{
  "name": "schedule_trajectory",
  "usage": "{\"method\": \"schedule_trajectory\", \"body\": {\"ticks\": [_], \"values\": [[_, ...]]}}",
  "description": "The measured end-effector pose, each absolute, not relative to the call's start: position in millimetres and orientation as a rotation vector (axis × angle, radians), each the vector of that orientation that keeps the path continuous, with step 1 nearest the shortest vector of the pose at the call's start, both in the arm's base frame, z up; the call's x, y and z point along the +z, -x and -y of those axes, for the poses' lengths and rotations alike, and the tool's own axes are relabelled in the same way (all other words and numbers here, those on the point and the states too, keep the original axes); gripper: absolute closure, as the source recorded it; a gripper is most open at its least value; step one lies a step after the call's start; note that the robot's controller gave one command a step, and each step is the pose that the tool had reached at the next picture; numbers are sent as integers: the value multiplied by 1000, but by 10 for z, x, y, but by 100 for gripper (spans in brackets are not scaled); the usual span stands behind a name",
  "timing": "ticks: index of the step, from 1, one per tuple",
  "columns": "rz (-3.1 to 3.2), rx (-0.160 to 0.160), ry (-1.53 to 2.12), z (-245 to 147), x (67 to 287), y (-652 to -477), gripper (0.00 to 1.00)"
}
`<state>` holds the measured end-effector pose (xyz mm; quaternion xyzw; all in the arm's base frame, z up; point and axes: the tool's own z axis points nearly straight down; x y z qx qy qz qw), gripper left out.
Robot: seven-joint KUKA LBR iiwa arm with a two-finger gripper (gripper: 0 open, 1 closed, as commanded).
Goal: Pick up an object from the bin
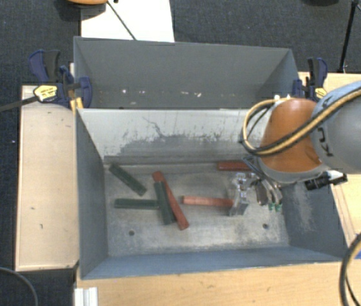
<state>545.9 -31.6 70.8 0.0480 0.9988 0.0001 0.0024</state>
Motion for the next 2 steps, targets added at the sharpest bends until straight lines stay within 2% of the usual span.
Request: {"method": "schedule_trajectory", "body": {"ticks": [1, 2], "values": [[-3135, -1, -119, 582, 2223, -5362, 100], [-3136, 0, -119, 580, 2217, -5358, 100]]}}
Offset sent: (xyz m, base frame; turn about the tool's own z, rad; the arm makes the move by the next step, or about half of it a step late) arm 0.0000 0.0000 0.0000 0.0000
